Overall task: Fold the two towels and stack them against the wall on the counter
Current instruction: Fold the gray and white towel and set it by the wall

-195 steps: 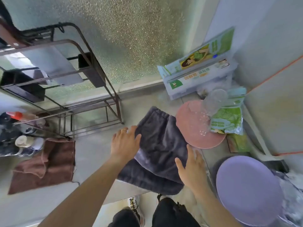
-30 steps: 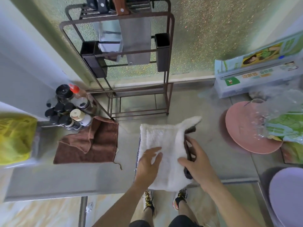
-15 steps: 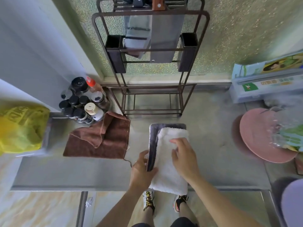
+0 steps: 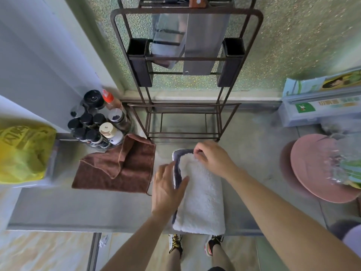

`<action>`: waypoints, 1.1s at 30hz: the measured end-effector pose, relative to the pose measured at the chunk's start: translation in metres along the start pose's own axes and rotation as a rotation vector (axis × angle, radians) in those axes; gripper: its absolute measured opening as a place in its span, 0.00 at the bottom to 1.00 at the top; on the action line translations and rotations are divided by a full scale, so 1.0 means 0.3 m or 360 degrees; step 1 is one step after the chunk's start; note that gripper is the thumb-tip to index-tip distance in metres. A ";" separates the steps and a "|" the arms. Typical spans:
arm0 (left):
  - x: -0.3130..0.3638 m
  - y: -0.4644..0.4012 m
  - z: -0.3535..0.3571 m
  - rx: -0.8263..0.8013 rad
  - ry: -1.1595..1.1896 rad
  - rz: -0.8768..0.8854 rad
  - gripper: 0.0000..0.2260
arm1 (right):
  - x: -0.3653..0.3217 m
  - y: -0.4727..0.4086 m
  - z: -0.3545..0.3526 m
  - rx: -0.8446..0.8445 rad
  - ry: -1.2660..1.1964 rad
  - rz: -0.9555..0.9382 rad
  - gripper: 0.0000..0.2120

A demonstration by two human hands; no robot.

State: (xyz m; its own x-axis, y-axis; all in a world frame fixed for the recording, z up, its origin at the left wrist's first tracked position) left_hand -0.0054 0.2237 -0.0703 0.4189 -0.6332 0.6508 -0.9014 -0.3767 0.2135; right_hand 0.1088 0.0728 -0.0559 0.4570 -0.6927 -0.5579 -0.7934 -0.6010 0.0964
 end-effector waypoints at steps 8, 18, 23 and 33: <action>0.018 -0.282 0.068 -0.0226 -0.0071 -0.0251 0.07 | 0.121 0.042 0.027 -0.0087 0.0059 0.0170 0.18; 0.057 -0.232 0.086 0.0000 -0.0266 0.0251 0.11 | 0.081 0.137 0.051 0.0503 0.0282 0.0020 0.12; 0.100 -0.052 0.170 -0.0088 -0.0798 0.1180 0.22 | 0.007 0.311 0.238 0.0210 0.0366 -0.0175 0.26; 0.022 -0.001 0.176 -0.0327 -0.1040 0.1144 0.29 | 0.026 0.386 0.266 0.0054 0.0354 -0.0148 0.29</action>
State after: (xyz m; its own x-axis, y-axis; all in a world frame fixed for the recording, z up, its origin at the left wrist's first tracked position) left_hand 0.0034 0.1840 -0.1047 -0.3121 -0.9368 0.1584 -0.9405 0.3282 0.0880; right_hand -0.0117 0.0297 -0.1148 0.6030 -0.7081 -0.3674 -0.7551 -0.6552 0.0234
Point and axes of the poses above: each hand's wrist, its own y-axis away from the middle knuckle, its own z-axis out of the palm, x = y × z, the point moved 9 cm from there along -y, towards the middle knuckle, and after that the axes turned 10 degrees about -z, right-handed, at the moved point
